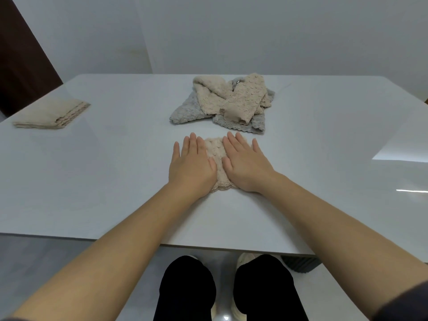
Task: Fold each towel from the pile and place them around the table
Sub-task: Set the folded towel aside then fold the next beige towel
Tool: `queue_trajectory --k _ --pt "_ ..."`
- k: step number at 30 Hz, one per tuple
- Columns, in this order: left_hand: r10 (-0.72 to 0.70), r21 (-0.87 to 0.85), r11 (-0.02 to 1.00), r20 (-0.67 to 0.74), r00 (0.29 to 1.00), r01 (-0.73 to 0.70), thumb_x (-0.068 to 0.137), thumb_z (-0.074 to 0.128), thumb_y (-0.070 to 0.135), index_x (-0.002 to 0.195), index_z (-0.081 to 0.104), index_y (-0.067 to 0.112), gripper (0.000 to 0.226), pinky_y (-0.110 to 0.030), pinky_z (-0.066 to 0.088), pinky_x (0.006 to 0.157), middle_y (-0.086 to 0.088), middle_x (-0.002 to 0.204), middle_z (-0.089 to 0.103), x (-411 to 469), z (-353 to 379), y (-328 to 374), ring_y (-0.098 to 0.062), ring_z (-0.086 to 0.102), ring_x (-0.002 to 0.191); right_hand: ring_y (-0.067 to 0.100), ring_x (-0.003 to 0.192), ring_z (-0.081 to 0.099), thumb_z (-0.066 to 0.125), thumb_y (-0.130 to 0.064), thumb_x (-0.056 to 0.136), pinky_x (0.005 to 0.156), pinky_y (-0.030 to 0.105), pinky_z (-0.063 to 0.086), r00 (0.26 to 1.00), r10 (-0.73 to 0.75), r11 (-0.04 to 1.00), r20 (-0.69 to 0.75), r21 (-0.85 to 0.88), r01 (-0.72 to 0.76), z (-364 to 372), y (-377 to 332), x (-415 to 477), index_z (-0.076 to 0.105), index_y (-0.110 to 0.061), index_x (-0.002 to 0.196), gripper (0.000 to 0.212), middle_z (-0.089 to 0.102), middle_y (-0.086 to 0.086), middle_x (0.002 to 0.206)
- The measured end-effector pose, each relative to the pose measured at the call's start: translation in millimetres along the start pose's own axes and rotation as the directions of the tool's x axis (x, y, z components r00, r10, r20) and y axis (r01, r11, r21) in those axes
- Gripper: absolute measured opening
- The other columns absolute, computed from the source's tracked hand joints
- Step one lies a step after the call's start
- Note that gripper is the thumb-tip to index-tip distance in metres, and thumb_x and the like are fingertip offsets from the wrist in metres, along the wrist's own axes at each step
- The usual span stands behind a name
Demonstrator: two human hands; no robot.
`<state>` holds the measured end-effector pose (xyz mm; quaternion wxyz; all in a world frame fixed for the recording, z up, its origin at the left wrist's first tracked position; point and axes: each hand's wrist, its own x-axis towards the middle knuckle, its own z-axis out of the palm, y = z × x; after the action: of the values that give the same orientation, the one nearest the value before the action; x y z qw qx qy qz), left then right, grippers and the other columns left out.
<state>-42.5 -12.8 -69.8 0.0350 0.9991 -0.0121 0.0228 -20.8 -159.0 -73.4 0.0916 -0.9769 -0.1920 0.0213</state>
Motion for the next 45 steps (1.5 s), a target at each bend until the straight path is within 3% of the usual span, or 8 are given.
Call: queue_trajectory --k 3,7,14,19,26,33,38,45 --pt "-0.004 -0.043 0.999 -0.069 0.998 0.001 0.101 0.019 0.033 0.154 0.003 0.003 0.063 -0.039 -0.005 0.121 -0.013 0.163 -0.002 -4.7 -1.2 16.8 -0.022 -0.004 0.15 0.017 0.15 -0.008 0.016 -0.034 0.105 0.121 0.047 -0.004 1.0 0.006 1.0 -0.012 0.011 -0.006 0.6 0.6 1.4 0.003 -0.012 0.156 0.057 -0.004 0.002 0.164" --pt "-0.013 -0.073 0.997 -0.055 0.998 0.009 0.102 0.018 0.034 0.155 0.003 0.006 0.062 -0.038 -0.003 0.121 -0.01 0.163 -0.002 -8.3 9.9 22.8 -0.02 -0.004 0.15 0.015 0.15 -0.008 0.017 -0.033 0.105 0.121 0.046 -0.005 0.999 -0.033 0.997 0.009 0.068 0.032 -1.3 6.9 0.7 0.003 -0.015 0.156 0.056 -0.005 0.0 0.164" --pt "-0.031 0.1 0.995 0.004 1.0 0.03 0.101 0.017 0.033 0.153 -0.002 0.001 0.064 -0.042 -0.004 0.121 -0.017 0.162 -0.004 -4.0 -2.3 30.4 -0.027 -0.005 0.15 0.011 0.15 -0.006 0.016 -0.036 0.105 0.12 0.05 -0.008 0.998 -0.049 0.999 0.042 0.017 0.048 -9.7 32.2 -3.3 0.002 -0.016 0.157 0.057 -0.007 -0.003 0.164" --pt "-0.017 -0.058 0.998 -0.039 0.999 0.015 0.101 0.023 0.033 0.153 0.001 0.003 0.064 -0.039 -0.001 0.121 -0.012 0.163 -0.002 1.3 1.0 45.4 -0.023 -0.003 0.15 0.01 0.15 -0.006 0.016 -0.035 0.105 0.12 0.051 -0.007 0.999 -0.047 0.998 0.025 0.035 0.046 -5.4 32.1 -2.2 0.002 -0.017 0.157 0.057 -0.006 -0.003 0.164" --pt "-0.017 -0.071 0.997 -0.044 0.999 0.013 0.101 0.018 0.033 0.154 0.004 0.005 0.062 -0.038 -0.001 0.121 -0.011 0.163 0.0 0.7 11.1 43.7 -0.022 -0.001 0.15 0.011 0.15 -0.006 0.017 -0.035 0.105 0.119 0.052 -0.006 0.998 -0.041 0.999 0.049 -0.003 0.041 -8.3 30.8 0.0 0.002 -0.016 0.157 0.057 -0.006 -0.003 0.164" --pt "0.057 -0.23 0.972 0.069 0.996 -0.039 0.101 0.021 0.029 0.154 0.003 0.006 0.06 -0.04 -0.004 0.121 -0.009 0.163 -0.003 7.9 -4.0 26.2 -0.021 -0.005 0.15 0.008 0.149 -0.01 0.016 -0.032 0.105 0.12 0.047 -0.01 0.995 -0.085 0.995 0.049 0.056 0.082 -22.2 30.7 -2.8 -0.001 -0.02 0.157 0.056 -0.009 -0.007 0.163" --pt "0.055 -0.104 0.993 0.036 0.998 -0.051 0.1 0.019 0.034 0.155 0.001 0.009 0.062 -0.042 -0.005 0.121 -0.007 0.163 -0.004 2.2 4.7 13.4 -0.018 -0.006 0.15 0.007 0.149 -0.009 0.015 -0.036 0.104 0.12 0.049 -0.008 0.993 -0.086 0.996 0.086 0.014 0.086 -9.9 30.8 -5.8 -0.002 -0.022 0.157 0.057 -0.009 -0.008 0.163" --pt "0.092 -0.126 0.989 0.134 0.987 -0.075 0.101 0.017 0.033 0.155 -0.001 0.009 0.061 -0.044 -0.006 0.121 -0.007 0.163 -0.006 5.1 -6.1 10.3 -0.018 -0.008 0.15 0.009 0.149 -0.011 0.013 -0.034 0.105 0.119 0.049 -0.011 0.984 -0.067 0.998 0.165 -0.004 0.068 -29.3 29.7 -6.1 -0.003 -0.02 0.156 0.056 -0.01 -0.006 0.163"
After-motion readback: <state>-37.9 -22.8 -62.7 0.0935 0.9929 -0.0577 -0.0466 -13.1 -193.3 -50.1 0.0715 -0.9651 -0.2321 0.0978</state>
